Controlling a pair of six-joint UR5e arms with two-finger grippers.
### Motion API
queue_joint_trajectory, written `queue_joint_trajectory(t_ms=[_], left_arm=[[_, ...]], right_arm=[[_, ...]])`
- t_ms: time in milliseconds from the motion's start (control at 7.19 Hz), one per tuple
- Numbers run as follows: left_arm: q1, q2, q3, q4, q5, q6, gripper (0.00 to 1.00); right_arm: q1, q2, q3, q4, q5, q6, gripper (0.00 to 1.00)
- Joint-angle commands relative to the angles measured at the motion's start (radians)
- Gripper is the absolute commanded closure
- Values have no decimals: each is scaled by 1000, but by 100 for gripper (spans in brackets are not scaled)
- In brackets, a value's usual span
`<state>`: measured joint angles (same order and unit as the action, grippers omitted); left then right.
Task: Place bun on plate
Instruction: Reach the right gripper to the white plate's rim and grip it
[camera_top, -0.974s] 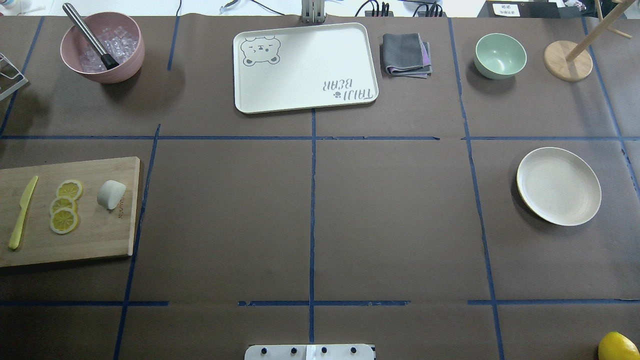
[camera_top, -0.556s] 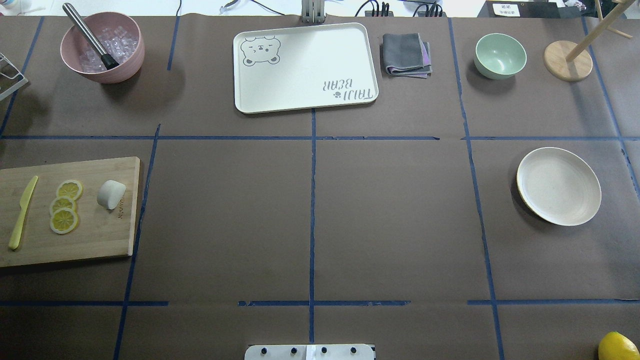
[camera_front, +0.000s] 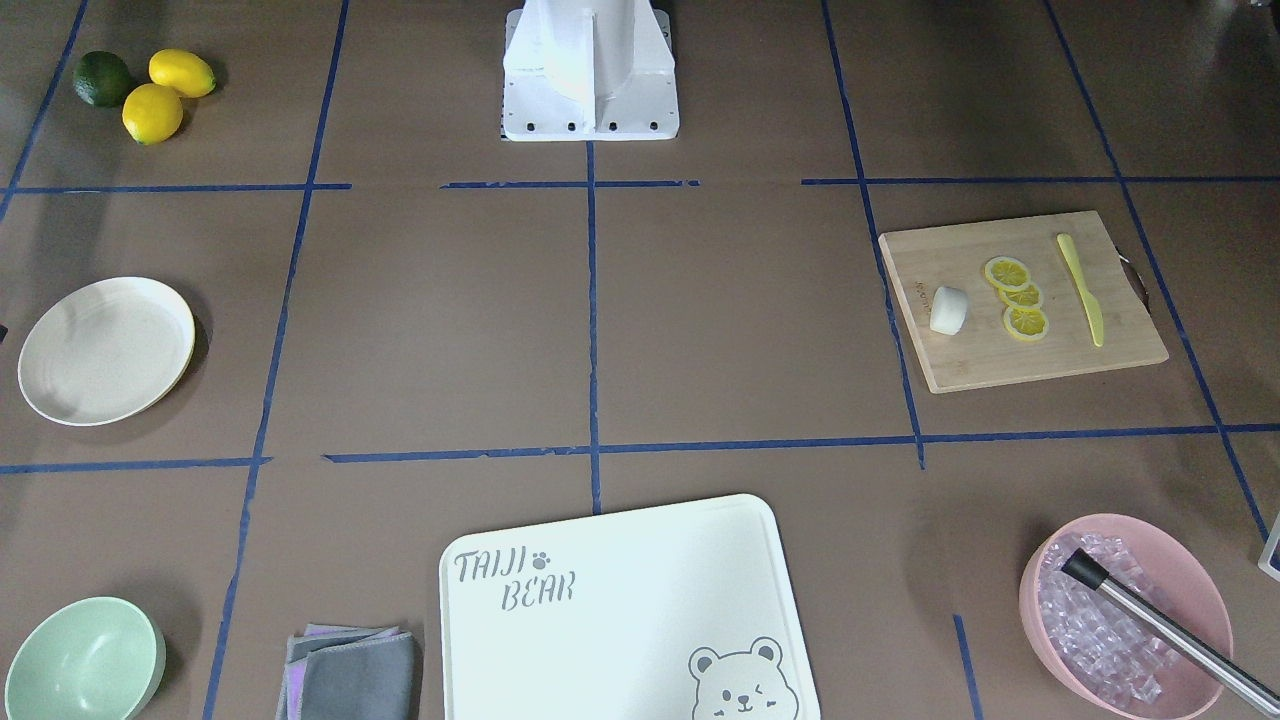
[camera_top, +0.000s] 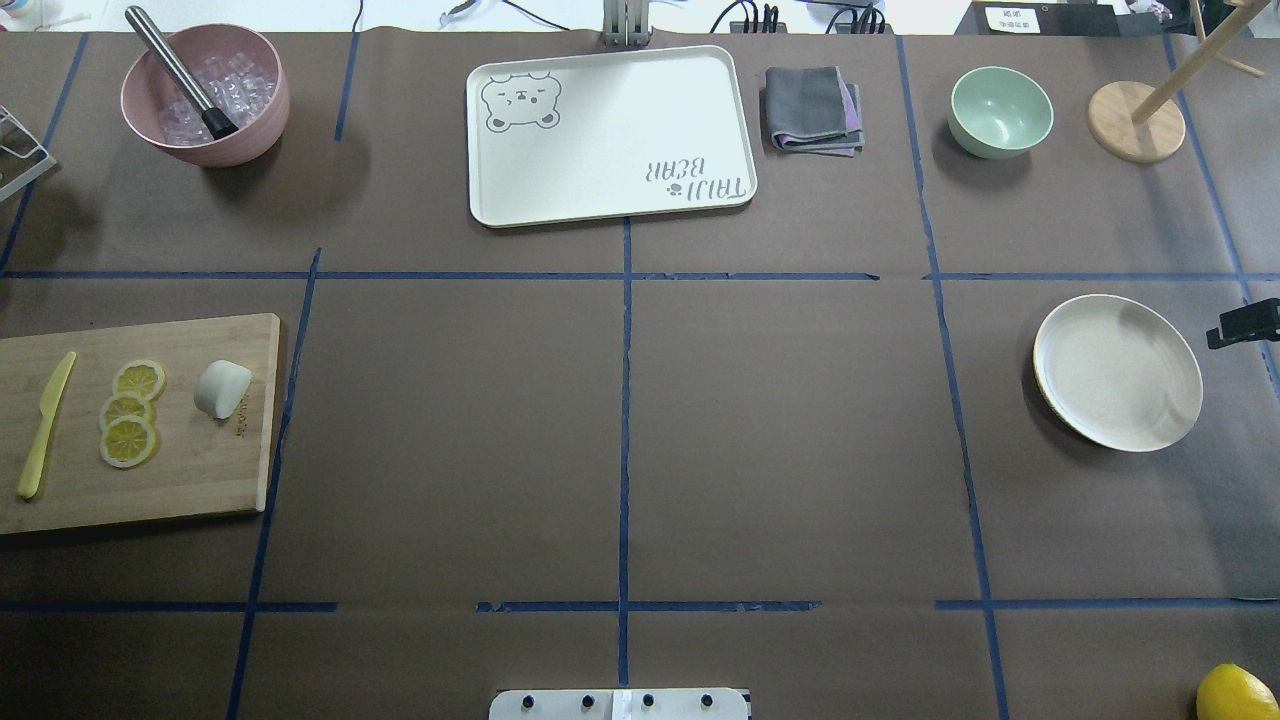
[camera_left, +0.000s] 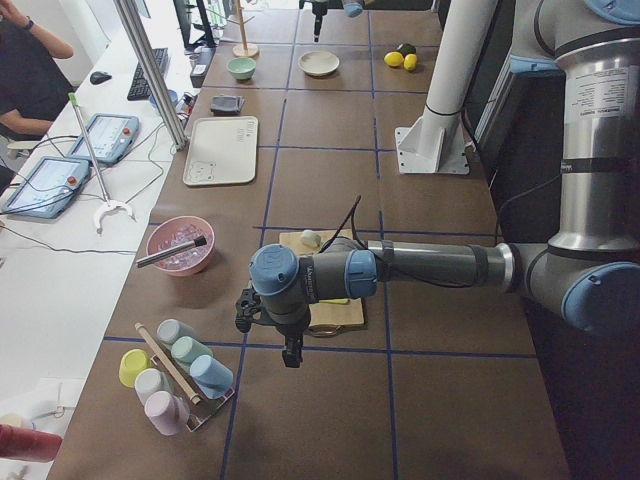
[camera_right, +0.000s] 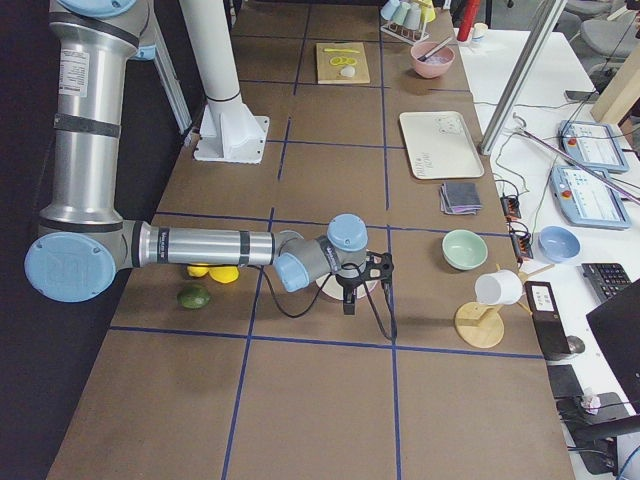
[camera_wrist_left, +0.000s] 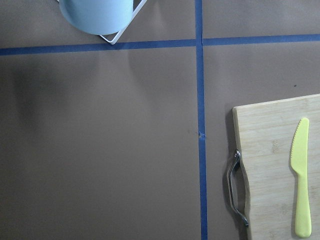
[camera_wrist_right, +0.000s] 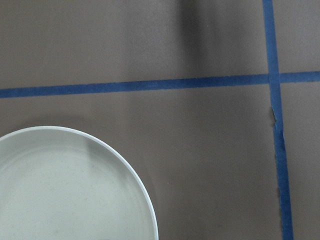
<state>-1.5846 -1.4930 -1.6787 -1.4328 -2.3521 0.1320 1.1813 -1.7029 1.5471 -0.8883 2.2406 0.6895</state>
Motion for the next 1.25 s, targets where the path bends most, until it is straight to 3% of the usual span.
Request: queue_joint_trajectory(t_ms=[0, 556, 834, 1113], left_arm=[[0, 0, -4, 0, 1, -2, 0], [0, -1, -6, 0, 1, 0, 0], [0, 0, -7, -1, -1, 0, 0], [0, 0, -9, 0, -1, 0, 0]], right_arm=[[-66, 0, -70, 138, -29, 96, 0], [-88, -1, -71, 135, -29, 97, 3], [-88, -1, -73, 135, -27, 99, 34], [-95, 0, -73, 134, -27, 99, 42]])
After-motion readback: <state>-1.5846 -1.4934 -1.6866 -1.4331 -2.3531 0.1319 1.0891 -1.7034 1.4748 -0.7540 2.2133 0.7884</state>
